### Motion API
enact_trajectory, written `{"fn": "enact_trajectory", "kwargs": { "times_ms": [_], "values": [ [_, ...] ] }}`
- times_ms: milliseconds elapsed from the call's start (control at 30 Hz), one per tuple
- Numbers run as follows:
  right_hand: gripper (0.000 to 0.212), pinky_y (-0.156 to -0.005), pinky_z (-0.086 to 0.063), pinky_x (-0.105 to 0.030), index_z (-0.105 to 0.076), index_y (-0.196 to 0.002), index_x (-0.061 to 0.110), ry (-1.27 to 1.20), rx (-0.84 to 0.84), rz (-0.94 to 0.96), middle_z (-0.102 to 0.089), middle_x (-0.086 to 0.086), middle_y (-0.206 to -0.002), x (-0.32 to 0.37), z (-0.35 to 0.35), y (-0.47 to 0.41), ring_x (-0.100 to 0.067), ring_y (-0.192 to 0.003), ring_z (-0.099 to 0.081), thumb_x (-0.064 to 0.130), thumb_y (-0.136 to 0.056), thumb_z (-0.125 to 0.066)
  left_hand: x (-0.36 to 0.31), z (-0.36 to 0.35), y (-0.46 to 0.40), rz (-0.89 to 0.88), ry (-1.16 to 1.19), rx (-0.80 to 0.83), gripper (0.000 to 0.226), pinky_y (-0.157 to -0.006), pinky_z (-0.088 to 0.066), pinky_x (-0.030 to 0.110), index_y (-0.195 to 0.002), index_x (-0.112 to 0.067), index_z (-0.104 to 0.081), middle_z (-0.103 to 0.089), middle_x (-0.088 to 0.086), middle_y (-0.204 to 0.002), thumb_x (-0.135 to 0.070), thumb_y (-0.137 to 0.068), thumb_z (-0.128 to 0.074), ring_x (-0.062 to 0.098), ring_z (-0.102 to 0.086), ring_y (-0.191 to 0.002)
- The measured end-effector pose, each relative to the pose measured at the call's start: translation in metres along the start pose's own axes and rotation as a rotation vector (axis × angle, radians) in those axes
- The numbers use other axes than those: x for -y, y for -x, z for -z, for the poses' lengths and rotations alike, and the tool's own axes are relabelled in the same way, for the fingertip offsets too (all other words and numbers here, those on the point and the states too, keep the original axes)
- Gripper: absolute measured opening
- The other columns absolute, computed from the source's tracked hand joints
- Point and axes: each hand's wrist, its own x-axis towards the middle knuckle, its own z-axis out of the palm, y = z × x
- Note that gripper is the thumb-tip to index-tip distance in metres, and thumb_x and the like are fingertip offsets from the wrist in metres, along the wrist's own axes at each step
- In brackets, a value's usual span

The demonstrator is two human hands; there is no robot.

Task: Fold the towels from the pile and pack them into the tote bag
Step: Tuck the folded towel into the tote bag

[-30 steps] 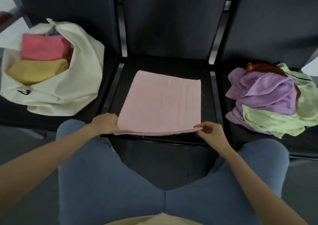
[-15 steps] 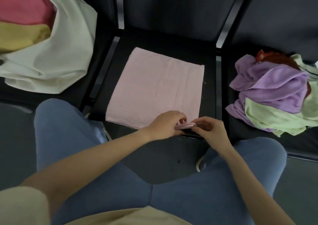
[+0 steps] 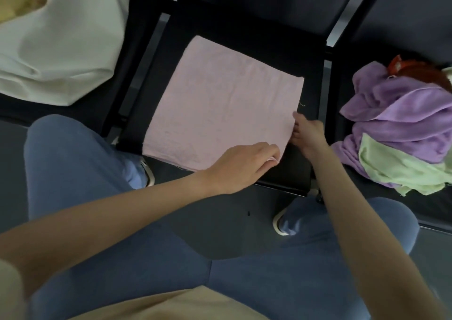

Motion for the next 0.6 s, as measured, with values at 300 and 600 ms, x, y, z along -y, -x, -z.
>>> {"fn": "enact_trajectory", "kwargs": {
  "times_ms": [300, 600],
  "values": [
    [0.049, -0.090, -0.051, -0.031, -0.048, -0.126, 0.000, 0.269, -0.162, 0.101, -0.055, -0.004, -0.109, 0.060, -0.036, -0.085, -0.017, -0.103, -0.056, 0.017, -0.085, -0.069, 0.009, 0.036, 0.005, 0.295, 0.462, 0.055, 0.016, -0.063, -0.046, 0.023, -0.096, -0.013, -0.062, -0.061, -0.012, -0.072, -0.017, -0.085, -0.073, 0.003, -0.054, -0.058],
    [0.011, -0.055, -0.049, -0.027, -0.054, -0.078, 0.012, 0.265, -0.298, 0.274, -0.056, -0.001, -0.078, 0.079, -0.001, -0.085, -0.016, -0.068, -0.056, 0.010, -0.084, -0.063, 0.006, 0.047, 0.000, 0.666, 0.765, 0.214, 0.021, -0.065, -0.061, 0.034, -0.098, 0.008, -0.065, -0.071, 0.018, -0.084, 0.002, -0.080, -0.074, 0.030, -0.072, -0.069]
  ]
}}
